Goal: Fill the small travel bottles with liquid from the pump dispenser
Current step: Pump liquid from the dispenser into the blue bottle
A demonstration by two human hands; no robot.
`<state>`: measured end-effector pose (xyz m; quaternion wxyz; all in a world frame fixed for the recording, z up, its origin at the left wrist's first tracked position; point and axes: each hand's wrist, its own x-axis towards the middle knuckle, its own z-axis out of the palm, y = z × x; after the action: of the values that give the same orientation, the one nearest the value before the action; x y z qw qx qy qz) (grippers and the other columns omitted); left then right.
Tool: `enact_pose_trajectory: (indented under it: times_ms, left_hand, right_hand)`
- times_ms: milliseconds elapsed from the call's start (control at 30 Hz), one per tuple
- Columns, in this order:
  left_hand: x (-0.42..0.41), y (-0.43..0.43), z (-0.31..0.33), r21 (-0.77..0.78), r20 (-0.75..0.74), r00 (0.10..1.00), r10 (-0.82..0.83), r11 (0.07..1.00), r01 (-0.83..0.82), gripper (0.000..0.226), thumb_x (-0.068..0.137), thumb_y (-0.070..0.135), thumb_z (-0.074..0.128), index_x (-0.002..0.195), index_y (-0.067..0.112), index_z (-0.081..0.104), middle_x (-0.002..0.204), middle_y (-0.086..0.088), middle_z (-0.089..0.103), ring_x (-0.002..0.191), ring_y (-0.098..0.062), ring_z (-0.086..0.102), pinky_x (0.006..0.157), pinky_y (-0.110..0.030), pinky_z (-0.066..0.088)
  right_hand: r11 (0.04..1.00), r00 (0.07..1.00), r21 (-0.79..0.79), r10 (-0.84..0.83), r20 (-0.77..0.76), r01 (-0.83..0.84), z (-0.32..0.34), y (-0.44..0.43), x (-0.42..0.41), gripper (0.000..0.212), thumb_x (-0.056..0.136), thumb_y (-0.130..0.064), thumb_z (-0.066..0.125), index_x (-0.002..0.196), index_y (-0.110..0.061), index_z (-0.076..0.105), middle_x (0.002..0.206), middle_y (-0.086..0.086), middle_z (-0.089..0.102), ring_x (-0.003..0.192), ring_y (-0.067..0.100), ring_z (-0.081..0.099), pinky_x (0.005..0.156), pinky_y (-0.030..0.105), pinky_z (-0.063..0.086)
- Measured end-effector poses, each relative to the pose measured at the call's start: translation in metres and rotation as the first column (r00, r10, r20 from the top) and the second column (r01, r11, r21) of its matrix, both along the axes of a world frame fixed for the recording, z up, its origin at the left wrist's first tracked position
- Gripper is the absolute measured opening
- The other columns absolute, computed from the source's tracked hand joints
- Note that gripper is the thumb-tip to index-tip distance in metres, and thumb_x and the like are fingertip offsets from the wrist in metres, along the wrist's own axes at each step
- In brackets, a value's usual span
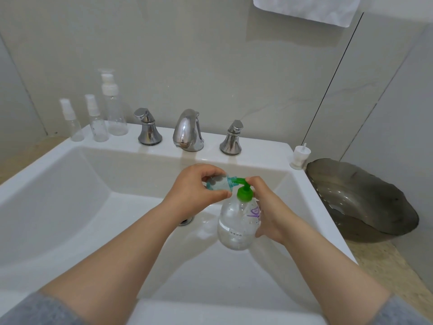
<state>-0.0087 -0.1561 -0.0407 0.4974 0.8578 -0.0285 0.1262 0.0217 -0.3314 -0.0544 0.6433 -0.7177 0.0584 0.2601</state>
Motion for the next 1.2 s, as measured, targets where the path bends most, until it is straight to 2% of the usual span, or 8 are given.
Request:
enact_pose_trajectory:
  times_ms: [100,233,333,400,500,733,900,1200]
  left_hand:
    - [-0.001,0.0,0.0,-0.008,-0.01,1.0,0.001,1.0,-0.001,0.037,0.065,0.023,0.085,0.098,0.026,0.07,0.092,0.013,0.065,0.086,-0.002,0.06,0.074,-0.012,0.047]
    - [0.0,0.001,0.003,-0.025,0.013,1.0,0.013,1.0,-0.013,0.035,0.064,0.023,0.086,0.095,0.029,0.069,0.092,0.012,0.066,0.086,-0.002,0.061,0.073,-0.01,0.048]
    - [0.0,0.0,0.005,-0.028,0.03,0.999,0.015,1.0,-0.014,0.035,0.064,0.023,0.086,0.094,0.031,0.068,0.093,0.011,0.065,0.088,-0.003,0.061,0.074,-0.011,0.048]
    - [0.0,-0.001,0.005,-0.028,0.036,0.999,0.016,1.0,-0.015,0.036,0.064,0.023,0.086,0.096,0.029,0.069,0.095,0.009,0.066,0.089,-0.004,0.061,0.078,-0.016,0.05]
    - [0.001,0.0,0.005,-0.036,0.039,0.999,0.016,0.999,-0.015,0.038,0.063,0.022,0.086,0.097,0.027,0.069,0.096,0.009,0.066,0.089,-0.004,0.061,0.079,-0.017,0.05]
    - [0.001,-0.001,0.003,-0.028,0.039,0.999,0.017,0.999,-0.016,0.038,0.063,0.024,0.086,0.096,0.03,0.068,0.097,0.01,0.064,0.091,-0.005,0.061,0.08,-0.017,0.05]
    - [0.001,-0.001,0.003,-0.011,0.036,0.999,0.016,1.0,-0.016,0.039,0.064,0.025,0.086,0.098,0.029,0.069,0.098,0.01,0.063,0.091,-0.004,0.06,0.079,-0.015,0.049]
    - [-0.001,-0.002,0.002,0.017,0.013,1.0,-0.003,1.0,0.003,0.039,0.065,0.024,0.085,0.101,0.026,0.07,0.097,0.014,0.063,0.088,0.001,0.059,0.077,-0.014,0.049]
  right_hand:
    - [0.998,1.0,-0.068,-0.002,-0.001,0.002,0.0,0.001,-0.001,0.051,0.071,-0.065,0.049,0.105,-0.032,0.068,0.12,0.004,0.063,0.108,0.027,0.057,0.092,0.045,0.044]
    - [0.998,1.0,-0.054,0.03,0.0,-0.03,0.009,-0.002,-0.004,0.049,0.083,-0.064,0.045,0.11,-0.028,0.064,0.111,0.002,0.062,0.099,0.021,0.06,0.07,0.033,0.044]
    - [0.998,0.998,-0.055,0.033,0.055,-0.03,0.008,-0.002,0.0,0.079,0.058,-0.084,0.053,0.12,-0.036,0.062,0.131,-0.004,0.055,0.126,0.021,0.047,0.106,0.044,0.035]
    - [0.998,0.993,-0.068,0.021,0.112,-0.013,0.005,0.001,0.001,0.07,0.052,-0.084,0.056,0.105,-0.041,0.07,0.128,-0.005,0.06,0.127,0.021,0.048,0.112,0.047,0.03]
    - [0.996,0.99,-0.087,0.032,0.14,-0.02,0.005,0.003,0.001,0.049,0.056,-0.077,0.05,0.081,-0.042,0.075,0.113,-0.005,0.068,0.118,0.021,0.054,0.111,0.047,0.034]
    - [0.998,0.993,-0.069,0.021,0.115,-0.013,0.001,0.004,0.005,0.065,0.063,-0.064,0.045,0.11,-0.025,0.068,0.099,-0.007,0.069,0.106,0.02,0.056,0.106,0.04,0.037]
    - [0.998,0.997,0.066,0.003,0.075,-0.008,0.002,0.001,0.007,0.049,0.086,-0.048,0.047,0.114,-0.014,0.066,0.088,-0.002,0.063,0.091,0.021,0.055,0.089,0.038,0.043]
    - [0.993,0.998,0.115,-0.037,0.054,0.031,0.005,0.001,0.005,0.031,0.09,-0.034,0.046,0.095,-0.011,0.068,0.086,0.006,0.058,0.08,0.021,0.052,0.075,0.033,0.042]
